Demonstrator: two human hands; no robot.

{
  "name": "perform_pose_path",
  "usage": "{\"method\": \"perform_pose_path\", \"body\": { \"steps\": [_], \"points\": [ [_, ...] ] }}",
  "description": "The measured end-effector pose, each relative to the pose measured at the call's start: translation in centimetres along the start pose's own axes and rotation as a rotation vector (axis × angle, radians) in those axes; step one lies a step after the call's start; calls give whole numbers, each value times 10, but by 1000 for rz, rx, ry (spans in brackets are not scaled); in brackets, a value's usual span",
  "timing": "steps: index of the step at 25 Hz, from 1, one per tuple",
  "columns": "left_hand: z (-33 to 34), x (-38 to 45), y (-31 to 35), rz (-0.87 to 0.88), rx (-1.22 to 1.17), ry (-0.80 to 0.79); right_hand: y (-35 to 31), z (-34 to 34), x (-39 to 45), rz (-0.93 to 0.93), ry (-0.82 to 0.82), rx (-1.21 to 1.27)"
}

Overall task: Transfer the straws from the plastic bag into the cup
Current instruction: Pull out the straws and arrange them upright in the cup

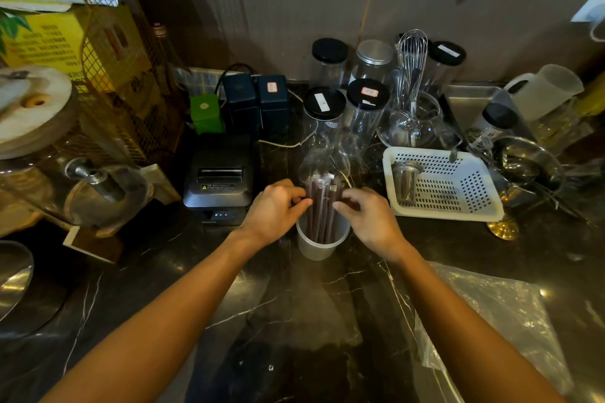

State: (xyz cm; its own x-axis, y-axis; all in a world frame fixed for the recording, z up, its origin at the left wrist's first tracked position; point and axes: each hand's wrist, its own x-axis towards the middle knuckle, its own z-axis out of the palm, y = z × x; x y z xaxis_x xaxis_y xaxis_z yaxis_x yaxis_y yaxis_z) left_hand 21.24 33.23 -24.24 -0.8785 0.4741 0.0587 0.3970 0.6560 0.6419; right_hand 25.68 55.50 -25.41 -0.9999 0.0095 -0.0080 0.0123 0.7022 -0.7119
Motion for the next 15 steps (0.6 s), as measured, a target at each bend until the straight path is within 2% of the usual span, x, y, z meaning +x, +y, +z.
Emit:
{"method": "perform_pose_path", "body": {
  "steps": [3,6,10,15],
  "points": [
    [-5,3,-1,11,82,16,3,2,10,47,33,38],
    [-9,7,-1,1,188,-71,1,-1,15,29,-6,-87],
    [-4,9,-1,-4,165,-119,-2,-2,15,23,-21,-159],
    [-1,4,-11,-26,54,-97,5,-2,5,89,-49,-73]
  ]
}}
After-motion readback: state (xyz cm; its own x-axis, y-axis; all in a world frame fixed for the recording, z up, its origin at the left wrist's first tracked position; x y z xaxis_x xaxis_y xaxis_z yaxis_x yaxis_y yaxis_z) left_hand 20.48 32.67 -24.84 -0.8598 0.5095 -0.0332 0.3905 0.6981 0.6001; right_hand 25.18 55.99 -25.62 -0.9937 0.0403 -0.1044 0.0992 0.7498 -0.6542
